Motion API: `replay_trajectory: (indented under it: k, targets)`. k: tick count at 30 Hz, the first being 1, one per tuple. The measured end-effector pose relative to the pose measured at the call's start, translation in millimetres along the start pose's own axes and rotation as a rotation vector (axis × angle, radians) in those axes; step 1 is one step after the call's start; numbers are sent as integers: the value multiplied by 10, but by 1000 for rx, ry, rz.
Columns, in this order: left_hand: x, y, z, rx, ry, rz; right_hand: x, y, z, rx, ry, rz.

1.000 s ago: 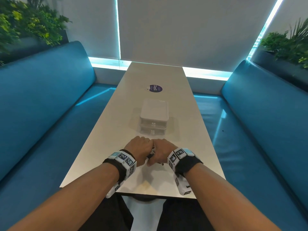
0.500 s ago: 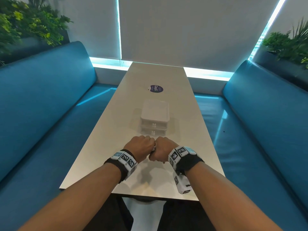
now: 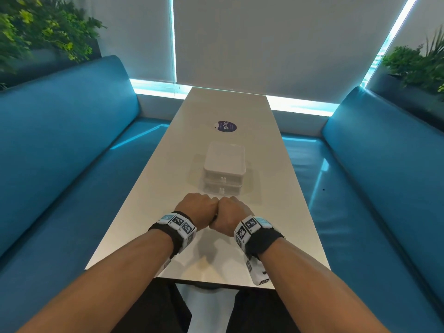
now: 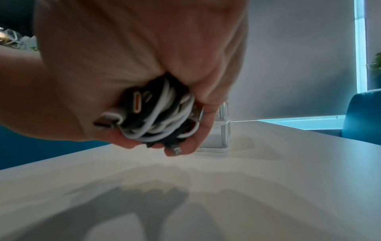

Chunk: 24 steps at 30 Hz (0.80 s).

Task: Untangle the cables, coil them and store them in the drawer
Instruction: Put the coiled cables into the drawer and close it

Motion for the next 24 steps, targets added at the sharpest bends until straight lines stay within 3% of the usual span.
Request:
replay_trajectory:
  k: [12, 19, 22, 24]
  targets:
    - [-118, 7, 95, 18, -16, -66, 14, 60, 55, 43, 45, -113]
    - [-87, -45, 248, -52, 90, -463, 211, 250, 145, 73, 74, -209]
    - [-112, -233, 323, 79, 163, -721, 302, 421, 215, 9, 108, -106]
    - [-264, -351, 382, 193, 113, -779, 359, 542, 249, -21, 149, -37]
Point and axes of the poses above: each hand's wrist, its own z-axis towards the middle knuckle, its own x-axis out of the back of the hand, y = z × x, the point moved 8 cm from there along z, towards the middle knuckle, and after that the axes turned 6 degrees about z, right-handed, at the moved point
